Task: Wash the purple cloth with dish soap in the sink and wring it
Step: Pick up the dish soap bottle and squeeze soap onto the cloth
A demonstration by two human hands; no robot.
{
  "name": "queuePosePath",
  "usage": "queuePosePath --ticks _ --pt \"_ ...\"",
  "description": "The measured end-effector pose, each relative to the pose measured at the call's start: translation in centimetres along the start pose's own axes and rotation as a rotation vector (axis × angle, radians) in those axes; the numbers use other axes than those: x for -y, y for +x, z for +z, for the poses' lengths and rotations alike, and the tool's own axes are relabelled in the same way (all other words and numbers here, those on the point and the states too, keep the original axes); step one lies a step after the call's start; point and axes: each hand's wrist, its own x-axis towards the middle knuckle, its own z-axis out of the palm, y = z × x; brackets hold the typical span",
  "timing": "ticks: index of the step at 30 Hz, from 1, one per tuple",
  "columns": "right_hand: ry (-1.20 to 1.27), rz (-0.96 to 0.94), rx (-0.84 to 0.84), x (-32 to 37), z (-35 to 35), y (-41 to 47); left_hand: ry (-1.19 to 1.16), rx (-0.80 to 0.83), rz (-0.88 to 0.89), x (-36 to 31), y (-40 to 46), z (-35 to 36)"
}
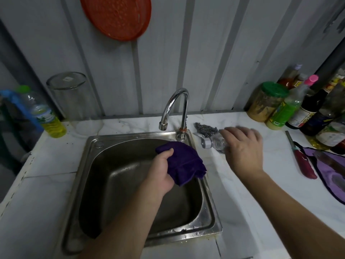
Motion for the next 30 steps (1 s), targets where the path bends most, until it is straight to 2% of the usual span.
queuePosePath --ticks 5,10,16,30 --pt "-0.102 -0.309 -0.053 1.8 -1.9 3.4 -0.014 -0.02 -0.014 0.4 -0.1 0.0" --pt "-0.124 -0.464 -0.152 3.3 -2.6 5.0 -0.024 0.003 -0.009 0.4 -0.1 0.2" --pt "-0.11 -0.47 -0.236 3.7 -2.6 5.8 -0.032 0.008 -0.011 0.1 -0.2 0.2" --pt "-0.1 -0.401 -0.218 4.1 -2.5 5.5 -0.028 -0.011 -0.007 0.0 -0.1 -0.3"
